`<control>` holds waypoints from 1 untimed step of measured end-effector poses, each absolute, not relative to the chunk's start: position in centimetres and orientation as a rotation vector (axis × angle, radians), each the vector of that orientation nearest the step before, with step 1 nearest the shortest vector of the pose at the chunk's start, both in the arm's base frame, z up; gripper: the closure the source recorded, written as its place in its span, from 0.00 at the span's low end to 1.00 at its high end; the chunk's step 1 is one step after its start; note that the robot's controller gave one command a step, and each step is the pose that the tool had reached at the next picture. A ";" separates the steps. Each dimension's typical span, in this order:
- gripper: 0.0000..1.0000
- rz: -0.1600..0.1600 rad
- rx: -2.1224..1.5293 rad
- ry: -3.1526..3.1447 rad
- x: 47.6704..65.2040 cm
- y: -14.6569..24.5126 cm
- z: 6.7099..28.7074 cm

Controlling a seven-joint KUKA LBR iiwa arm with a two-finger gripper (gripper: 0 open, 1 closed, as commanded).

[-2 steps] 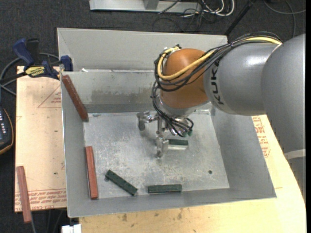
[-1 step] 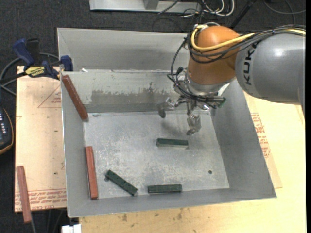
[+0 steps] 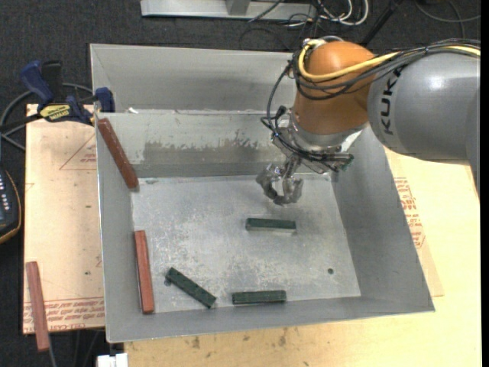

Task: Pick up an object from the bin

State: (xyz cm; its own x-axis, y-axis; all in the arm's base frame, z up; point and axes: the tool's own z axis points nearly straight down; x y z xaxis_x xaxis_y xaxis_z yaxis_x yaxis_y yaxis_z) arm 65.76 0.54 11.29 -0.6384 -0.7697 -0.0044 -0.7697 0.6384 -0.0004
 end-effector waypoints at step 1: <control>0.00 0.003 -1.334 2.840 65.8 0.5 11.3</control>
Offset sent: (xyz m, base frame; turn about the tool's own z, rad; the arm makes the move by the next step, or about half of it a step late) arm 0.0000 0.0000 0.0000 0.0000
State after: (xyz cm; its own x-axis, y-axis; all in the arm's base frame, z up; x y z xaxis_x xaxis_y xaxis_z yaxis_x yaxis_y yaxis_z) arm 65.76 0.53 11.29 -0.6383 -0.7698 -0.0041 -0.7698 0.6383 -0.0001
